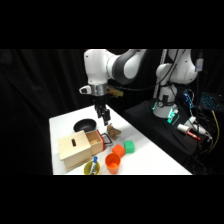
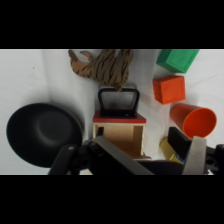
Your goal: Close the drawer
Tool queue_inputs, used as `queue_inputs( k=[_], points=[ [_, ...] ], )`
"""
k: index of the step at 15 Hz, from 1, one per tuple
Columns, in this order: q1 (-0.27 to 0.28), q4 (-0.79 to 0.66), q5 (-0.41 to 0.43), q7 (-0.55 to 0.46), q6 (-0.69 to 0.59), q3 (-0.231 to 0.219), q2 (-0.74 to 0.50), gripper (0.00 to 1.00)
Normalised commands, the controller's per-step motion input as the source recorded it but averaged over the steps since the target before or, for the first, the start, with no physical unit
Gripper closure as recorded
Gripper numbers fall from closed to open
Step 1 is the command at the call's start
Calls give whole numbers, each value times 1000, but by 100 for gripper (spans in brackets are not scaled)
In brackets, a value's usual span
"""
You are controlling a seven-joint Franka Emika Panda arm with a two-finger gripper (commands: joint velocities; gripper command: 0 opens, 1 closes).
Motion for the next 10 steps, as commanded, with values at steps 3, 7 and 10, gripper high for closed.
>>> queue_inputs(
  k=[3, 7, 10],
  points=[
    [-50, -76, 88, 20, 291, 34, 86, 0],
    [-80, -101, 181, -50, 283, 69, 105, 0],
    [-99, -111, 209, -120, 268, 115, 116, 0]
  ],
)
